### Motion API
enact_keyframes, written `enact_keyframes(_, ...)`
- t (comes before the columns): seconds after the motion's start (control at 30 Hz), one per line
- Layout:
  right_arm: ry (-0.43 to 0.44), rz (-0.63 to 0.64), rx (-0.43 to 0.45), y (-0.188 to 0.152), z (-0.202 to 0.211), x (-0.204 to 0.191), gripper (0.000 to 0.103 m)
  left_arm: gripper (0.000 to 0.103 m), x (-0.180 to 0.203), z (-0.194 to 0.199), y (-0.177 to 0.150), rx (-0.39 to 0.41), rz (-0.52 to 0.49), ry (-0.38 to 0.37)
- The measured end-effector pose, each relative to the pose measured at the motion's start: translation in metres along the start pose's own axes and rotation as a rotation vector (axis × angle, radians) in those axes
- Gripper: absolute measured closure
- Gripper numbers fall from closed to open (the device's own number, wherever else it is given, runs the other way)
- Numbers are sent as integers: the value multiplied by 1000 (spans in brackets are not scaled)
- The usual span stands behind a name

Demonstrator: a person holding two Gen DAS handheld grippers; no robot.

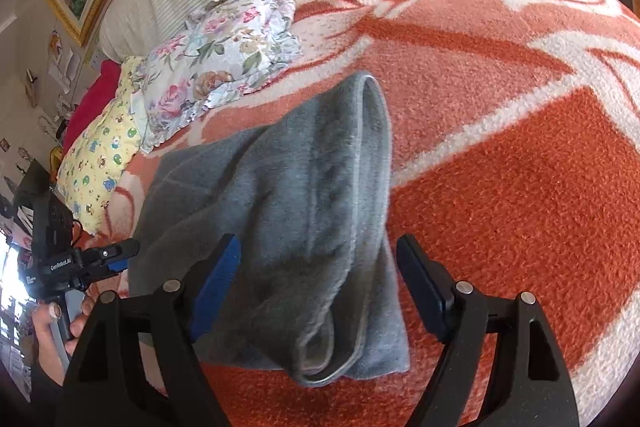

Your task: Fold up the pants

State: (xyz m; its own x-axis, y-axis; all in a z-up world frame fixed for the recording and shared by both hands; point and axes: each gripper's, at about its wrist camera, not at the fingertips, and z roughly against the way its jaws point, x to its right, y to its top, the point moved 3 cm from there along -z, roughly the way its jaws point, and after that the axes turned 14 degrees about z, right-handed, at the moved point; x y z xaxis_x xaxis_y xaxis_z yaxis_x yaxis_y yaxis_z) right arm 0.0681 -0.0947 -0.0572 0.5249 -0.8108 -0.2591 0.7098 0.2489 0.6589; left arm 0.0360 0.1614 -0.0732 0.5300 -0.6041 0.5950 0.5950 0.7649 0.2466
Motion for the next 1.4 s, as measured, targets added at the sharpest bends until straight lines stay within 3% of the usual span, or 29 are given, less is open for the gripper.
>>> enact_keyframes(0.23, 123, -107, -19, -8, -17, 20, 19, 19, -6, -24, 0, -60, 51, -54)
enact_keyframes(0.37, 162, -92, -17, -2, -27, 17, 18, 15, -1, -33, -1, -37, 55, -67)
enact_keyframes(0.4, 183, -76, -28, 1, -31, 13, 19, 15, 1, -35, -1, -26, 59, -75)
enact_keyframes(0.47, 174, -56, -60, 1, -39, 7, 34, 15, 3, -36, -4, -4, 65, -87)
enact_keyframes(0.5, 155, -39, -63, 1, -39, 4, 36, 19, 6, -37, -7, 0, 50, -103)
enact_keyframes(0.57, 169, -53, -56, -3, -37, 4, 51, 32, 11, -37, -11, 3, 27, -123)
enact_keyframes(0.63, 183, -85, -41, -8, -34, 6, 58, 53, 12, -37, -13, -1, 31, -155)
enact_keyframes(0.73, 172, -89, -18, -11, -25, 0, 63, 67, 16, -33, -12, 19, 36, -177)
enact_keyframes(1.17, 238, -13, 103, 14, 27, -46, 68, 79, 34, 36, -5, 150, -9, -253)
enact_keyframes(1.4, 243, 15, 124, 32, 15, -57, 69, 82, 44, 42, 9, 195, -80, -208)
